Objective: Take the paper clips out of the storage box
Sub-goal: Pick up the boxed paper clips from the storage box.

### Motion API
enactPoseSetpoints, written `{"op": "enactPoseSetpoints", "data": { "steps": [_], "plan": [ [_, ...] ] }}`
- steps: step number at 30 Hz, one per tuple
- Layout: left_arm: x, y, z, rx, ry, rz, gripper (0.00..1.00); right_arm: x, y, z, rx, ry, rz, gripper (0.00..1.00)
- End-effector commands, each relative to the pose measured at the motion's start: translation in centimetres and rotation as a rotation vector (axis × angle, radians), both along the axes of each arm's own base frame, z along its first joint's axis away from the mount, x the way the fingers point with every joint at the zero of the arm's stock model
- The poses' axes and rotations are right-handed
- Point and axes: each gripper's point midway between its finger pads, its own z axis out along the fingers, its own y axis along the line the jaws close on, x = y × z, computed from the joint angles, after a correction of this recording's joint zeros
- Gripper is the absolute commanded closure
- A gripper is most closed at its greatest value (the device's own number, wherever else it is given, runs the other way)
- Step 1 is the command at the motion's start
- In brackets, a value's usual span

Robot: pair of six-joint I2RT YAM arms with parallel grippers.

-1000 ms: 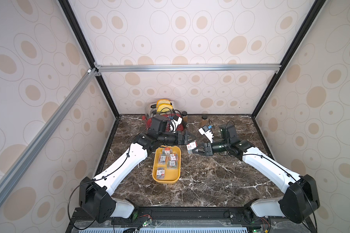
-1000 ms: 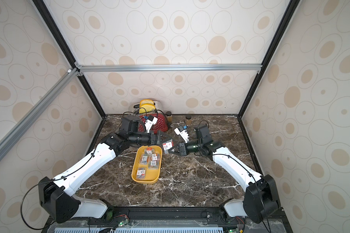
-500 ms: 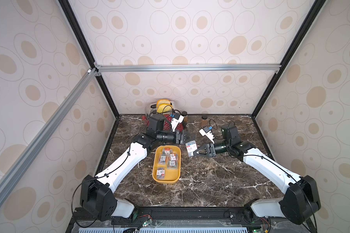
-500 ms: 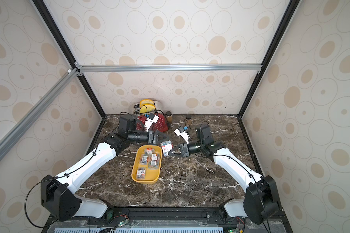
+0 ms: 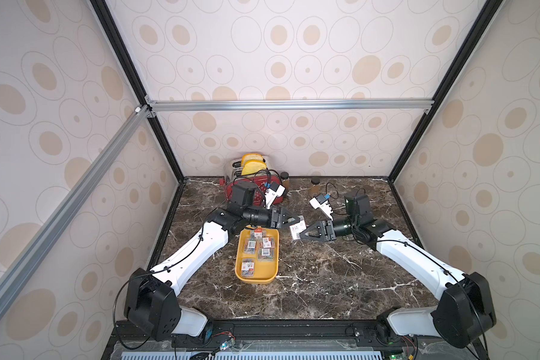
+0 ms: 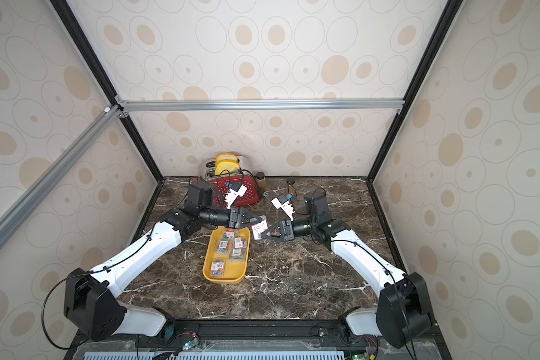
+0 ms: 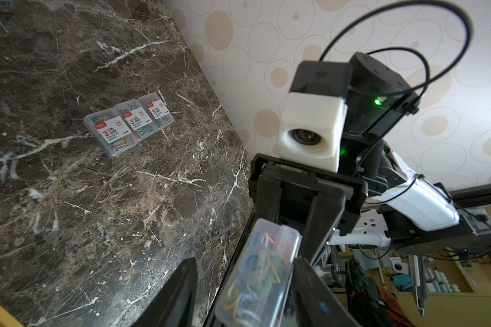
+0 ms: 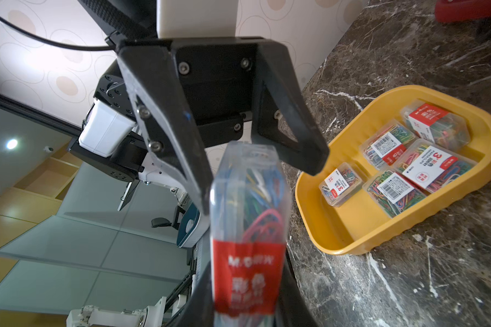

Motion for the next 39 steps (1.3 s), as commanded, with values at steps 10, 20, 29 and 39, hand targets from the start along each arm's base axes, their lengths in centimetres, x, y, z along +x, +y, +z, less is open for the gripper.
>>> {"op": "enactPoseSetpoints", "data": {
  "steps": [10, 20, 29, 39],
  "plan": [
    [-0.6, -0.7, 1.2, -0.069, -0.018, -0.046, 0.72, 0.0, -0.4, 1.3, 0.046, -0.027, 0.014, 0.84],
    [0.6, -1.5, -0.3, -0.031, 0.016, 0.000, 0.84, 0.7, -0.7, 1.2, -0.025, -0.072, -0.027, 0.39],
    [2.9, -2.0, -2.2, -0.009, 0.073, 0.087, 0.83, 2.7, -4.9, -1.8, -0.413, -0.252, -0.246, 0.24],
    [4.2, -4.9, -4.0, 0.006, 0.110, 0.061, 0.83, 4.1, -6.1, -4.5, -0.609, -0.377, -0.336, 0.20]
  ]
}}
